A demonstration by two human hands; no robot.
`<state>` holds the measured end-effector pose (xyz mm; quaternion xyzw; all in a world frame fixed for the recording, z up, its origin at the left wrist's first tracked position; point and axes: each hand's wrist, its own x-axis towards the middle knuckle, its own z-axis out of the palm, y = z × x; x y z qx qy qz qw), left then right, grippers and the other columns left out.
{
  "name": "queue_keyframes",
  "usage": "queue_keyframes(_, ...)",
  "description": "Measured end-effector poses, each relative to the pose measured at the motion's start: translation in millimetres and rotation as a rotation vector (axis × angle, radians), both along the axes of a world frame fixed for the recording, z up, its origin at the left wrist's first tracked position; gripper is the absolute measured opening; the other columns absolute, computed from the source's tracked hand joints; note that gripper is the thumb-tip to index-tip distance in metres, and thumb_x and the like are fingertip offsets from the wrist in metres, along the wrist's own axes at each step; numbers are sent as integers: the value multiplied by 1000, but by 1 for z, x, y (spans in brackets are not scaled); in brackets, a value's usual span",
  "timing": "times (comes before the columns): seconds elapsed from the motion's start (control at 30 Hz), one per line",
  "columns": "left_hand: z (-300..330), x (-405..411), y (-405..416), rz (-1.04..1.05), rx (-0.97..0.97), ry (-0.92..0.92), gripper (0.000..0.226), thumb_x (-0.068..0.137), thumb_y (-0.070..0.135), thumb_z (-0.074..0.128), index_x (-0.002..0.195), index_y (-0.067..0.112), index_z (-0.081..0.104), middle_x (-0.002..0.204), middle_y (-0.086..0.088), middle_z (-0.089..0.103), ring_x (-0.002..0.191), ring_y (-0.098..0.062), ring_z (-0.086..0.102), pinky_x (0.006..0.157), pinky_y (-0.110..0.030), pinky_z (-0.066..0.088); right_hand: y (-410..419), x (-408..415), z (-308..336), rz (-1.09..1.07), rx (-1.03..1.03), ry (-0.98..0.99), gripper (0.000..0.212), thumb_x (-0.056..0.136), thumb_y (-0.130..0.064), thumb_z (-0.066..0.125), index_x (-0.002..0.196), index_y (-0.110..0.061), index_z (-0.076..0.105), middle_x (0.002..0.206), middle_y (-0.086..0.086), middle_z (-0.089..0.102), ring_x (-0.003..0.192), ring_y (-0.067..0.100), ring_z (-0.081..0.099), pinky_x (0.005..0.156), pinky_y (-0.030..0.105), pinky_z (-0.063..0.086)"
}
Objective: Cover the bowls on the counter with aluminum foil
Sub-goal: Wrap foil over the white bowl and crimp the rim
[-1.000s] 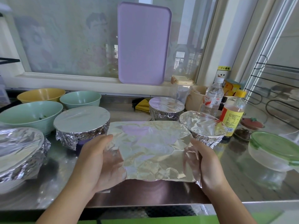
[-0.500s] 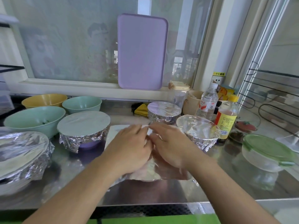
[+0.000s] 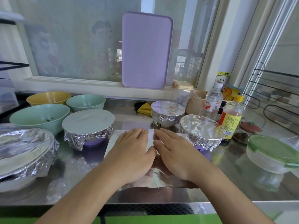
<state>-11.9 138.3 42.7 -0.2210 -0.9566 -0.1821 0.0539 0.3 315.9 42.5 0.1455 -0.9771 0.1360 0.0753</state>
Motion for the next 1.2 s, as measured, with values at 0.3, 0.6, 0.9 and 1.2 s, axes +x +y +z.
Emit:
queue_keyframes(0.3,4,0,0,9,-83,-34,54,98,48,10,123,14,44,132,-5,45,120,-22,39,112,-39,32,0,-3,5,-25,127,62,61,104,-41,8,130,-16,57,143,-1,54,140,21,43,114,43,34)
queue_keyframes(0.6,-11,-5,4,-58,-159,76,77,94,41,2,163,12,21,167,-6,25,154,-17,21,127,-36,19,-3,-11,-2,54,122,46,65,102,-38,7,146,-17,49,154,-2,46,147,16,36,118,43,34)
queue_keyframes(0.9,-14,-5,3,-74,-193,61,94,83,50,-16,167,13,3,176,-2,1,161,-12,2,130,-36,9,-12,-17,8,84,153,48,60,107,-34,11,145,-12,52,153,4,50,148,20,37,120,44,32)
queue_keyframes(1.2,-7,24,-5,-47,-158,-5,87,98,69,9,166,20,-10,175,2,-10,159,-9,-13,130,-33,-3,-8,-11,8,75,197,14,53,114,-27,13,150,-5,46,159,9,42,150,25,30,119,40,28)
